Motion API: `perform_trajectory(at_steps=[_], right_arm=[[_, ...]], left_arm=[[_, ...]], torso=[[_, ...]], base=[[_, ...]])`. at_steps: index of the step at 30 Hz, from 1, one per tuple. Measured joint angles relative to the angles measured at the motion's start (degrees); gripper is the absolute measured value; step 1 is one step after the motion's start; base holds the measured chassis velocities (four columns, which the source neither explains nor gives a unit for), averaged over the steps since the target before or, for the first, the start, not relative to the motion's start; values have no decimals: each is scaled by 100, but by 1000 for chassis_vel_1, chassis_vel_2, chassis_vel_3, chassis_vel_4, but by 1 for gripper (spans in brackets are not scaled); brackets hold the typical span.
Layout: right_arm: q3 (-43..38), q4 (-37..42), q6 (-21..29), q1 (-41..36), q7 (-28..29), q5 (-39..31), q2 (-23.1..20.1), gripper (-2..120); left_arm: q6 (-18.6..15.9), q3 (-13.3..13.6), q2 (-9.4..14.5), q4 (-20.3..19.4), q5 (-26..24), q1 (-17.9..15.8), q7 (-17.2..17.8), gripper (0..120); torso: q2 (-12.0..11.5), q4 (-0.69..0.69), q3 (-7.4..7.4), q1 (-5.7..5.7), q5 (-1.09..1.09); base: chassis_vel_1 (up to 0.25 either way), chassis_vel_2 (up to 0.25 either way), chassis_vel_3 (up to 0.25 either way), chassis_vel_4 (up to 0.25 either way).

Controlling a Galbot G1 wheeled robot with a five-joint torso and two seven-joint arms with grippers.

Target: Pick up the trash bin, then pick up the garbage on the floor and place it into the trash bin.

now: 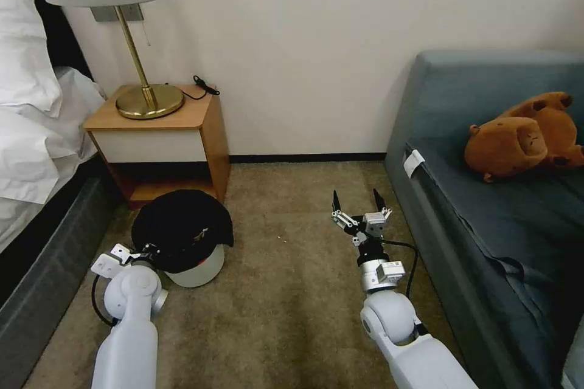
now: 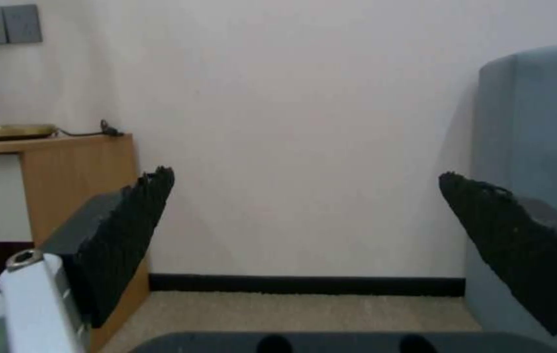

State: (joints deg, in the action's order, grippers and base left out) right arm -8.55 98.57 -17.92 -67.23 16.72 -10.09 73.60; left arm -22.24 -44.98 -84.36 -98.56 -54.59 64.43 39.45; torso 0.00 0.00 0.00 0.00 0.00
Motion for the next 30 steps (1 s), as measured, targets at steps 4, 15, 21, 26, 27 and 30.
perform_trajectory(at_steps=[4,15,21,26,27,30], right_arm=[[29,0,0,-19,-3,31,17,100],[-23,-62,-3,-24,-54,138,97,100],[-50,-113,-29,-28,-84,179,187,100],[-188,-165,-37,19,-91,172,243,100],[-188,-165,-37,19,-91,172,243,100],[-273,-202,-46,9,-97,167,273,100]], left_arm=[[-2,-28,32,-186,1,94,-49,68],[228,-71,128,-830,734,378,-1151,100],[854,-51,263,-1011,2166,660,-3467,100],[1616,89,242,-1081,3530,663,-4720,98],[1616,89,242,-1081,3530,663,-4720,98],[1965,296,195,-1067,3867,735,-5006,98]], torso=[[0,0,0,0,0],[0,0,0,0,0],[0,1,0,0,0],[0,0,0,0,0],[0,0,0,0,0],[0,0,0,0,0]], base=[[0,0,0,0],[0,0,0,0],[0,0,0,0],[0,0,0,0],[0,0,0,0],[0,0,0,0]])
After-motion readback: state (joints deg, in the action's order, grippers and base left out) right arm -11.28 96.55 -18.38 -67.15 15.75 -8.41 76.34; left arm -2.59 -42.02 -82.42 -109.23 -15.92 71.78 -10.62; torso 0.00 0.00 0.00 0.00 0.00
